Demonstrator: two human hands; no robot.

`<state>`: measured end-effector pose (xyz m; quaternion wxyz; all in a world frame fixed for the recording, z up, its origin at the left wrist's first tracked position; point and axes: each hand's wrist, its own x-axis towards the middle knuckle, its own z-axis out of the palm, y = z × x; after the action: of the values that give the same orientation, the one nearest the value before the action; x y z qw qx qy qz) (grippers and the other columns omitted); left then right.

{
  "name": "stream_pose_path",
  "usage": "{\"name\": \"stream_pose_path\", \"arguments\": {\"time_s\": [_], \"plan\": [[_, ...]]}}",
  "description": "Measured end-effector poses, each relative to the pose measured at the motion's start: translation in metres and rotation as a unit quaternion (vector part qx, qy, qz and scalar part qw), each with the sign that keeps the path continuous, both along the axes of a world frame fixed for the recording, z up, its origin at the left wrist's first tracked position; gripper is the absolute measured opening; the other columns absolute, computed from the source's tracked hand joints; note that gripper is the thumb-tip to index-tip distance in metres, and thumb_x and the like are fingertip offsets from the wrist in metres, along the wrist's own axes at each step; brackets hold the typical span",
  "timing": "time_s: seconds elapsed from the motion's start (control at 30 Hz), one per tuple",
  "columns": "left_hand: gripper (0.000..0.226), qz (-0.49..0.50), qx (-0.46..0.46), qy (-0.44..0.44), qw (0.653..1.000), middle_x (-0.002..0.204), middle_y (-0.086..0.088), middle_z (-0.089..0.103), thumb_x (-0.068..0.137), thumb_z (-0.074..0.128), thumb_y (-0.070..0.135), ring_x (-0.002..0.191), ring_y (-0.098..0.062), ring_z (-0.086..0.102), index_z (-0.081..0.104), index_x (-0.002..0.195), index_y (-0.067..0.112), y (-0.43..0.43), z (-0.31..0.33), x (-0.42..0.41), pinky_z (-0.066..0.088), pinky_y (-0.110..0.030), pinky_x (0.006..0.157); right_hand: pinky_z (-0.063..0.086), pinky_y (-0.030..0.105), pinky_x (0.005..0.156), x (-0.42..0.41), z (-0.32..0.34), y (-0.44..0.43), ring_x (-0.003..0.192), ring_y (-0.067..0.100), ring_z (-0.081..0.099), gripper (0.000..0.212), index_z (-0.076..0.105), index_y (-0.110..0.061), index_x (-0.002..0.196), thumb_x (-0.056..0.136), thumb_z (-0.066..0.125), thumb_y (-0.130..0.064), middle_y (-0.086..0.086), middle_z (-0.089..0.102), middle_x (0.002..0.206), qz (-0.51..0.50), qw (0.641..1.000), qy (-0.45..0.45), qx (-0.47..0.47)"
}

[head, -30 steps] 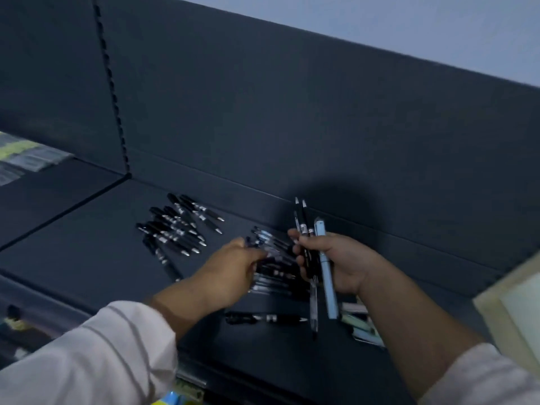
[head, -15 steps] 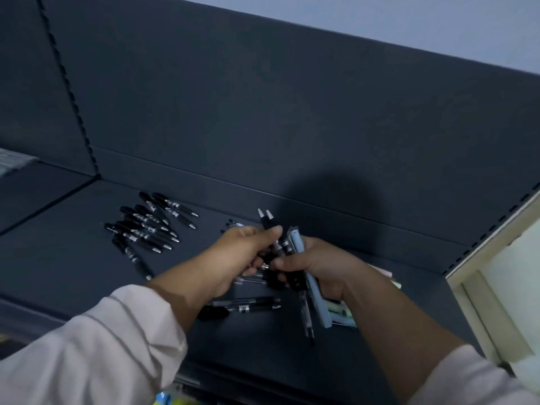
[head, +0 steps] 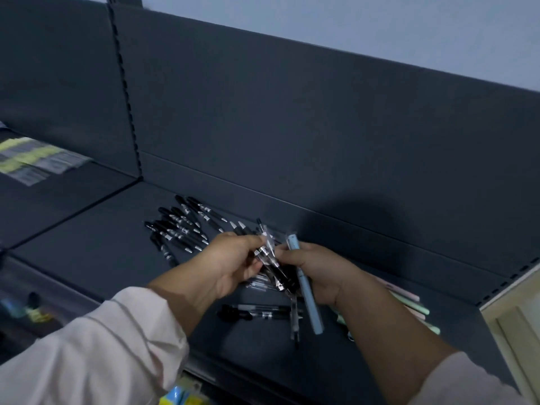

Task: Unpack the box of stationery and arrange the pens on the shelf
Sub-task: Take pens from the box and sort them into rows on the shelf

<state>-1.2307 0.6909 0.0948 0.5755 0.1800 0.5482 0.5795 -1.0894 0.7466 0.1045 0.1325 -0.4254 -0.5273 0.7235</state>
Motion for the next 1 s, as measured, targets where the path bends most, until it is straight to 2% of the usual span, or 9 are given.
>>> {"name": "stream_pose_path", "arguments": {"time_s": [0.1,0.27,0.33,0.4,0.5,0.6,0.7,0.93,1.0], "plan": [[0.013,0.028,0.004,-0.014,1.0,0.082,-0.004,0.064,0.088,0.062,0.007,0.067,-0.014,0.06,0.051,0.085,0.014,-0.004,-0.002,-0.01,0.044,-0.019,0.046,0.054,0.027,0.052,-0.009,-0.001,0.0,0.057,0.017,0.063,0.007,0.06,-0.011,0.086,0.093,0.058,-0.01,0.005,0.067,0.067,-0.032,0.999,0.002,-0.008],[0.018,0.068,0.018,-0.013,0.997,0.086,-0.005,0.058,0.09,0.059,0.007,0.074,-0.015,0.056,0.046,0.082,0.014,-0.012,-0.004,-0.036,0.047,-0.018,0.043,0.045,0.021,0.047,-0.024,-0.005,0.002,0.051,0.012,0.057,0.008,0.057,-0.013,0.087,0.094,0.054,-0.009,0.003,0.062,0.061,-0.089,0.996,-0.016,-0.018],[0.014,0.073,0.028,0.054,0.995,0.084,-0.006,0.057,0.091,0.057,0.006,0.075,-0.017,0.056,0.05,0.082,0.013,-0.015,-0.004,-0.051,0.051,-0.022,0.051,0.042,0.02,0.046,-0.03,-0.007,0.004,0.049,0.011,0.056,0.004,0.055,-0.013,0.093,0.095,0.053,-0.01,0.004,0.061,0.062,-0.108,0.994,-0.012,-0.021],[0.014,0.067,0.037,0.216,0.973,0.078,-0.004,0.059,0.092,0.055,0.006,0.07,-0.018,0.057,0.054,0.082,0.015,-0.018,-0.006,-0.071,0.05,-0.028,0.063,0.042,0.02,0.045,-0.036,-0.01,0.005,0.049,0.011,0.055,0.003,0.054,-0.013,0.097,0.095,0.053,-0.011,0.003,0.061,0.063,-0.118,0.992,-0.007,-0.033],[0.015,0.016,0.015,0.533,0.846,0.074,0.005,0.055,0.091,0.057,0.015,0.07,-0.012,0.054,0.048,0.081,0.021,-0.025,-0.006,-0.104,0.039,-0.028,0.066,0.043,0.019,0.045,-0.045,-0.013,0.004,0.049,0.011,0.056,0.004,0.057,-0.012,0.095,0.095,0.053,-0.011,0.004,0.062,0.063,-0.121,0.991,-0.009,-0.051],[0.013,-0.074,-0.01,0.704,0.707,0.091,-0.002,0.054,0.09,0.056,0.019,0.09,-0.026,0.055,0.043,0.088,0.018,-0.028,-0.011,-0.127,0.041,-0.034,0.076,0.045,0.019,0.045,-0.055,-0.016,0.001,0.049,0.011,0.056,0.006,0.059,-0.011,0.094,0.095,0.053,-0.013,0.004,0.064,0.063,-0.12,0.991,-0.018,-0.065],[0.006,-0.134,0.003,0.767,0.628,0.099,-0.004,0.049,0.092,0.048,0.015,0.099,-0.028,0.051,0.046,0.098,0.016,-0.026,-0.013,-0.135,0.043,-0.036,0.08,0.046,0.02,0.047,-0.063,-0.019,0.001,0.048,0.01,0.058,0.008,0.059,-0.011,0.099,0.095,0.054,-0.014,0.002,0.065,0.062,-0.114,0.991,-0.027,-0.066],[0.044,-0.225,-0.013,0.864,0.451,0.119,-0.006,0.042,0.088,0.042,0.003,0.111,-0.027,0.041,0.043,0.129,0.02,-0.028,-0.028,-0.146,0.041,-0.035,0.087,0.046,0.02,0.046,-0.072,-0.024,0.002,0.05,0.01,0.059,0.006,0.061,-0.012,0.095,0.095,0.055,-0.015,0.002,0.066,0.065,-0.128,0.989,-0.039,-0.066],[0.042,-0.265,-0.03,0.861,0.433,0.123,-0.006,0.042,0.09,0.043,0.006,0.114,-0.027,0.04,0.045,0.129,0.02,-0.029,-0.043,-0.151,0.042,-0.037,0.092,0.046,0.02,0.045,-0.073,-0.026,0.001,0.051,0.01,0.058,0.006,0.061,-0.012,0.094,0.095,0.055,-0.014,0.003,0.066,0.066,-0.13,0.988,-0.036,-0.068]]}}
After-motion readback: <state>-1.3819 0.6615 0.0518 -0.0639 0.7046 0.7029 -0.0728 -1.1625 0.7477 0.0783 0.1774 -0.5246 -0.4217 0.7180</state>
